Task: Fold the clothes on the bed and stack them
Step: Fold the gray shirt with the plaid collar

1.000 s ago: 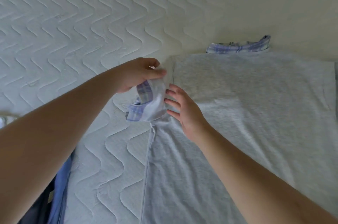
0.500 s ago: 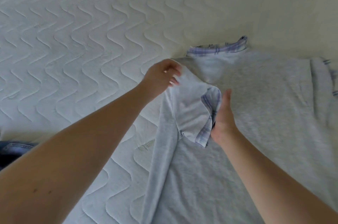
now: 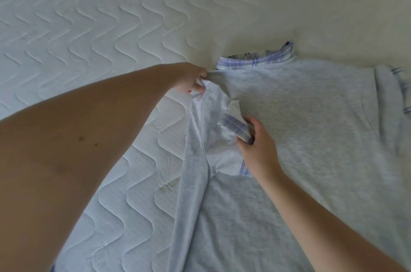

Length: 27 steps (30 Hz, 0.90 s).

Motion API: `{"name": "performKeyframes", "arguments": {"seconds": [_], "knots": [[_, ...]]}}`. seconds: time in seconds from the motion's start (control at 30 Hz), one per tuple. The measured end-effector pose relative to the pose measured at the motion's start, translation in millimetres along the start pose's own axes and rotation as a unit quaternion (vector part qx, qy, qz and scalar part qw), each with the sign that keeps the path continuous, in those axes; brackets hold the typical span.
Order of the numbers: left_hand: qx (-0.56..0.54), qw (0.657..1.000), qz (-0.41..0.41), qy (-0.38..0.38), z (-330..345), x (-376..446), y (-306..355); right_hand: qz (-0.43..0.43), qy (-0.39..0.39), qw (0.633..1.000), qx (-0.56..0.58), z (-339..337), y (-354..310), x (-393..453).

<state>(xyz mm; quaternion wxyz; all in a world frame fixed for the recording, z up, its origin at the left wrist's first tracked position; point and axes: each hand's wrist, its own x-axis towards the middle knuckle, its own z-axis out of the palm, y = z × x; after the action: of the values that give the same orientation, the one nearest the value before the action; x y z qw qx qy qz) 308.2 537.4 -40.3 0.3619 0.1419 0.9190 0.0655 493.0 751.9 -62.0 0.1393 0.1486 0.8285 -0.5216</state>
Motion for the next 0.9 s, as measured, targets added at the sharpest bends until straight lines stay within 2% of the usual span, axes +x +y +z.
{"name": "performKeyframes", "arguments": {"seconds": [0.2,0.27,0.37,0.43,0.5,0.6,0.7,0.83,0.9], "knots": [[-0.011,0.994,-0.081,0.078,-3,2,-17,-0.03,0.074,0.996,-0.028,-15,-2,18],[-0.012,0.991,-0.098,0.094,2,2,-18,-0.016,0.099,0.994,-0.038,-23,0,30],[-0.004,0.987,-0.114,0.117,13,4,-14,0.031,0.065,0.997,-0.01,-32,9,38],[-0.012,0.985,-0.117,0.123,17,6,-11,0.013,0.012,1.0,-0.002,-32,13,33],[-0.019,0.985,-0.119,0.126,21,8,-9,0.0,0.007,1.0,-0.013,-30,20,30],[-0.024,0.982,-0.127,0.139,25,8,-7,0.018,0.069,0.996,-0.045,-33,24,33],[-0.068,0.973,-0.134,0.174,31,3,-5,0.001,0.108,0.991,-0.074,-41,26,33],[-0.162,0.944,-0.163,0.238,47,-21,6,-0.006,0.208,0.977,-0.049,-47,22,12],[-0.2,0.927,-0.172,0.268,63,-41,11,-0.024,0.221,0.974,-0.053,-43,20,-10]]}}
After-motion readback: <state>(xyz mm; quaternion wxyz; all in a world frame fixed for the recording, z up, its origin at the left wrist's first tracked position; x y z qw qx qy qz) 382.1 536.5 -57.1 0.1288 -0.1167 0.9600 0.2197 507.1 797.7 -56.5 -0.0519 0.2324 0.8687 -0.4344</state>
